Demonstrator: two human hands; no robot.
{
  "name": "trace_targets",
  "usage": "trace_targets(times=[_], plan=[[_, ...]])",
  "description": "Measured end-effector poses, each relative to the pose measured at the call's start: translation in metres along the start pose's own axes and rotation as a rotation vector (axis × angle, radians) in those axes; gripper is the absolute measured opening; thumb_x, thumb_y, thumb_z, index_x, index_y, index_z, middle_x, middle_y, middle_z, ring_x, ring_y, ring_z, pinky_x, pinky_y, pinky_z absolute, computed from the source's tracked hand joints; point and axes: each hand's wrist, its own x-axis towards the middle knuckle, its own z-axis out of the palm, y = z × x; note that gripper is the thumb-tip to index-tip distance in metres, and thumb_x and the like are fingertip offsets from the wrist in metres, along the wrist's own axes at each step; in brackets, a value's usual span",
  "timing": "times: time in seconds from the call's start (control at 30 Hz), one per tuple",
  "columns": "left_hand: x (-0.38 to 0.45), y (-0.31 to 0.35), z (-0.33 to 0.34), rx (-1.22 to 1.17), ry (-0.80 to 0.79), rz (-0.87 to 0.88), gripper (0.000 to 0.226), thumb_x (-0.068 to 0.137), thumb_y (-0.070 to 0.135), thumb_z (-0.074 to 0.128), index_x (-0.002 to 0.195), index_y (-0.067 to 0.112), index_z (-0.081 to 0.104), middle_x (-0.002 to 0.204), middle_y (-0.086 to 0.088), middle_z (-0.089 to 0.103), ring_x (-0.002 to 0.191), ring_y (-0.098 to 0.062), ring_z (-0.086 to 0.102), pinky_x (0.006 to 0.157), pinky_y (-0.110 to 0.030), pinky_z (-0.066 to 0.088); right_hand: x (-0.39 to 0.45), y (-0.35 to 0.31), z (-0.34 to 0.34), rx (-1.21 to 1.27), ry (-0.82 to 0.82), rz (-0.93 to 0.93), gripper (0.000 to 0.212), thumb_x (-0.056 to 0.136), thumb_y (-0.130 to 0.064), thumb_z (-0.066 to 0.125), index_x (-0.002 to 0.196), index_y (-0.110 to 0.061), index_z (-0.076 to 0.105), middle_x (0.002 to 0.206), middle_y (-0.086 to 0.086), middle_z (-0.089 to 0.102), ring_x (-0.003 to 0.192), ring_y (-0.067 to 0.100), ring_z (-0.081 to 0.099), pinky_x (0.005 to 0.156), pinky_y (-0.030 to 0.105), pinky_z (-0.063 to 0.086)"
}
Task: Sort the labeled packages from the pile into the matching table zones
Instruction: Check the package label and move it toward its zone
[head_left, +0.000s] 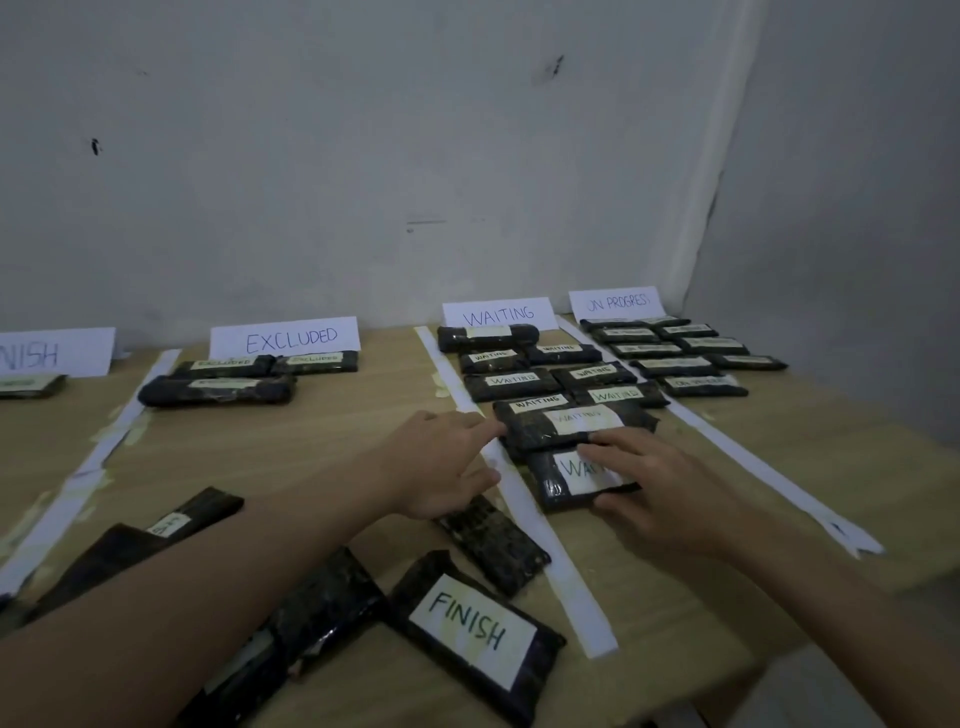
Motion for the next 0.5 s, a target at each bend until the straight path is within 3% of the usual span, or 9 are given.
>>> trace_targets(times=[0.2, 0.27, 0.37, 0.5], plan=[[-0.008, -0.001, 0.002, 0.063, -0.005, 0.035, 0.052, 0.097, 0.039, 0.032, 0.145, 0.023, 0.02, 0.151, 0.0, 0.03, 0.139, -0.016, 0.027, 0.112, -0.034, 0.018, -0.003, -0.005, -0.003, -0.007, -0.125, 0.023, 0.049, 0.089, -0.03, 0.057, 0.136, -0.026, 0.043, 0.142, -0.008, 0.035, 0.132, 0.007, 0.029, 0.102, 0.016, 0.021], [-0.013, -0.006, 0.002, 0.066, -0.002, 0.037, 0.05, 0.098, 0.039, 0.031, 0.145, 0.025, 0.02, 0.151, 0.001, 0.031, 0.138, -0.015, 0.027, 0.112, -0.034, 0.018, -0.002, -0.016, -0.004, 0.019, -0.088, -0.003, 0.046, 0.089, -0.025, 0.057, 0.133, -0.023, 0.047, 0.141, -0.005, 0.039, 0.131, 0.01, 0.033, 0.107, 0.023, 0.028], [-0.023, -0.018, 0.002, 0.073, -0.023, 0.027, 0.048, 0.098, 0.038, 0.031, 0.143, 0.027, 0.023, 0.15, 0.002, 0.032, 0.137, -0.015, 0.029, 0.111, -0.034, 0.021, 0.001, -0.041, -0.003, 0.07, -0.057, -0.109, 0.04, 0.088, -0.021, 0.054, 0.128, -0.023, 0.053, 0.134, -0.004, 0.047, 0.126, 0.009, 0.039, 0.102, 0.033, 0.04], [-0.037, -0.031, 0.002, 0.092, -0.049, -0.002, 0.049, 0.097, 0.037, 0.036, 0.143, 0.027, 0.024, 0.149, 0.003, 0.033, 0.137, -0.015, 0.031, 0.11, -0.034, 0.024, 0.006, -0.073, -0.001, 0.094, -0.257, -0.27, 0.051, 0.082, -0.022, 0.051, 0.132, -0.029, 0.047, 0.141, -0.009, 0.04, 0.129, 0.005, 0.032, 0.104, 0.027, 0.034]])
